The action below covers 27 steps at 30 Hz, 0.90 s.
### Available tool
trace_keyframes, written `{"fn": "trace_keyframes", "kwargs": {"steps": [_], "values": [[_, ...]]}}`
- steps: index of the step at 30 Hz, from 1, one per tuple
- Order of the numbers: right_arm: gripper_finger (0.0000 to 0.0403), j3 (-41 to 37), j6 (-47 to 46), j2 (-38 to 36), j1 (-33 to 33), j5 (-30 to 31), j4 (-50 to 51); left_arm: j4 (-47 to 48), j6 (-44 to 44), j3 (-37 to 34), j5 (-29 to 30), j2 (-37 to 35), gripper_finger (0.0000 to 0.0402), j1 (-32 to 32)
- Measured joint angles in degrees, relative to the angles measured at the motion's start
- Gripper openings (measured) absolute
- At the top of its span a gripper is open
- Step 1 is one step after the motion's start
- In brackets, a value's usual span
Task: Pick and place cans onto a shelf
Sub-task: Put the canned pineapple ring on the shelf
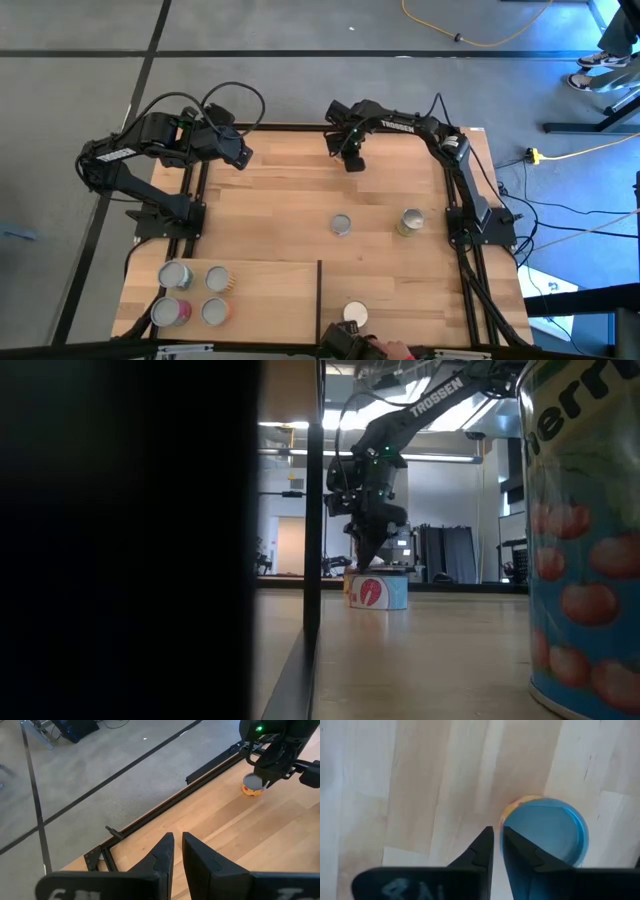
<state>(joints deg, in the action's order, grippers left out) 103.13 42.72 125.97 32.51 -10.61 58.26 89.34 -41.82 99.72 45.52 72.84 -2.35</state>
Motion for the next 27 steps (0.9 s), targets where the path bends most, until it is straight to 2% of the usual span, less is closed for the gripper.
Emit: {"fn": "trace_keyframes", "kwargs": {"steps": [8, 27], "values": [[0.004, -0.39, -0.09, 0.09, 0.0, 4.04, -0.03, 0.02, 0.02, -0.02, 0.0, 0.0, 0.0032, 0.02], [0.0034, -0.42, -0.22, 0.16, -0.07, 3.04, 0.35, 0.02, 0.02, -0.01, 0.0, 0.0, 0.0032, 0.01]]}}
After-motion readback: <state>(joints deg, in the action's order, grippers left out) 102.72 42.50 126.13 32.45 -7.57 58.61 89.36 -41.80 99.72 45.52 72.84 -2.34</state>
